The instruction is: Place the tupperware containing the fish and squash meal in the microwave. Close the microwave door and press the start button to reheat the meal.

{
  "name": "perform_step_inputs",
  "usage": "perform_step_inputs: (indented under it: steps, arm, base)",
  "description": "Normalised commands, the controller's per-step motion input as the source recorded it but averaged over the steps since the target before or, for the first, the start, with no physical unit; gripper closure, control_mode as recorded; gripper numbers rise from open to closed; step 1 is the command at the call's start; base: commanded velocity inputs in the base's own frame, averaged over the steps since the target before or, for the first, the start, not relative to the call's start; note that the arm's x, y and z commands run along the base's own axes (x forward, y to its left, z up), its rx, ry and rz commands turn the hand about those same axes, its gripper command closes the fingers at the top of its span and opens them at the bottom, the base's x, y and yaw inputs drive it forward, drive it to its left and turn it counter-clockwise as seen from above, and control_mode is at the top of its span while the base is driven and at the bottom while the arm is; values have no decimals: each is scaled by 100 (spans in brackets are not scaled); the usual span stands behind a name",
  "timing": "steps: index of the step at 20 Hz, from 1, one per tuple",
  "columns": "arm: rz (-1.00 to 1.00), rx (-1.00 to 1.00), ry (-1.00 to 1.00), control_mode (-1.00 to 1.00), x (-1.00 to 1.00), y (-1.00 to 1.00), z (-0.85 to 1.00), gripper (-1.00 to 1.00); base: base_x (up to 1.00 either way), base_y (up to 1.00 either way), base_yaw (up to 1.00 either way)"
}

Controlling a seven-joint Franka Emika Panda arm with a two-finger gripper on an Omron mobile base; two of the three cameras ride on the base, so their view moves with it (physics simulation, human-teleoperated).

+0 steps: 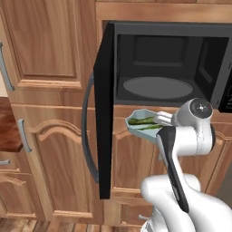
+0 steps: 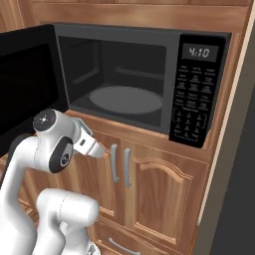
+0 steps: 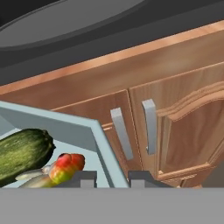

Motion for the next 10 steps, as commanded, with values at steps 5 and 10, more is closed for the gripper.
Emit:
perform_step_inputs:
  steps: [5,10]
  arm:
    - [0,0,0,100,0,0,0,100]
    - [0,0,0,-100,0,0,0,100]
  base:
    - [0,-1,3]
    - [0,0,0]
